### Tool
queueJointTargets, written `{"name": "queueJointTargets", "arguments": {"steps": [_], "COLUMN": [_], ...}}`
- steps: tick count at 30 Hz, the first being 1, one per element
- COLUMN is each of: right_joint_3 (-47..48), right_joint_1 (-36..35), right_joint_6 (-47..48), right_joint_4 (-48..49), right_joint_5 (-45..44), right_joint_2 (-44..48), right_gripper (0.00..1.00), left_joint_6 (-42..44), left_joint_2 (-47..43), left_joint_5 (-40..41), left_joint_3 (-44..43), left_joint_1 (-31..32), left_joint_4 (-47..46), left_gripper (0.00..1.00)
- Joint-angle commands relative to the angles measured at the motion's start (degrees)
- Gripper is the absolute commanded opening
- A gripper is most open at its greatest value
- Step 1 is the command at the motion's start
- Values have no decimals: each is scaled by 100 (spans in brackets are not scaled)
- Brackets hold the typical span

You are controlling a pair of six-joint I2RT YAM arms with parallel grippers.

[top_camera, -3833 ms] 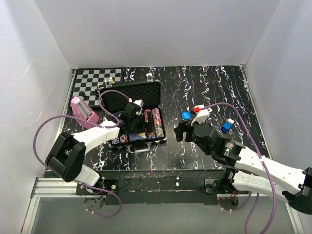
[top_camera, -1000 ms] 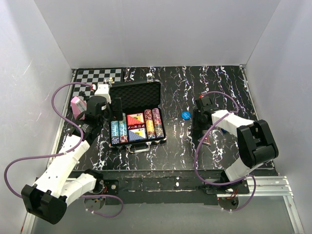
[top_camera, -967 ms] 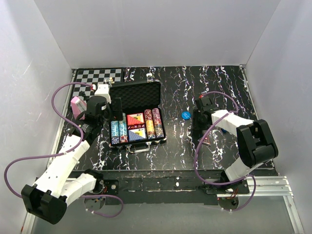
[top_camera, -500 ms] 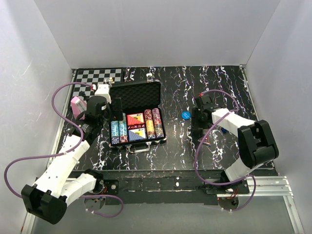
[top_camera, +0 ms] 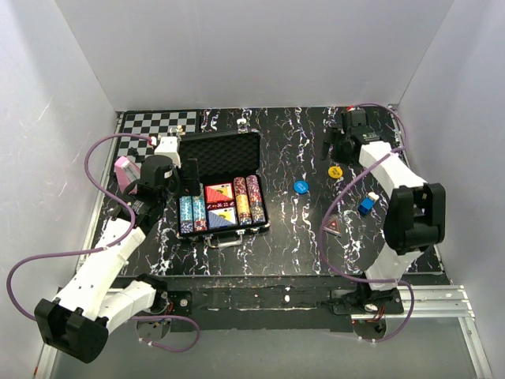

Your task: Pack up texas hold em set

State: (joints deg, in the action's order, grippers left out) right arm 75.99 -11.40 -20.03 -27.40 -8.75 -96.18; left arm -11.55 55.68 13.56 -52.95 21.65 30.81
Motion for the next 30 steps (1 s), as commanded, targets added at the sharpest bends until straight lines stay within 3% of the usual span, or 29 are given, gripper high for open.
{"name": "queueJointTargets", "arguments": {"steps": [1,13,30], "right_joint_3": [705,1823,2025], "right_joint_1": [331,648,639], "right_joint_6": [166,386,430], "right_joint_4": [-389,-1039,-1260], "right_joint_5": [172,550,357], "right_joint_2": [-777,-2027,-2537], "right_gripper": [94,89,82], "left_joint_6": [21,13,4], "left_joint_2": [-84,-75,-128], "left_joint_5": [-143,-275,-319], "left_joint_3": [48,30,48], "left_joint_1": [6,6,6], "left_joint_4": [-154,-163,-172], "left_gripper": [98,98,98]}}
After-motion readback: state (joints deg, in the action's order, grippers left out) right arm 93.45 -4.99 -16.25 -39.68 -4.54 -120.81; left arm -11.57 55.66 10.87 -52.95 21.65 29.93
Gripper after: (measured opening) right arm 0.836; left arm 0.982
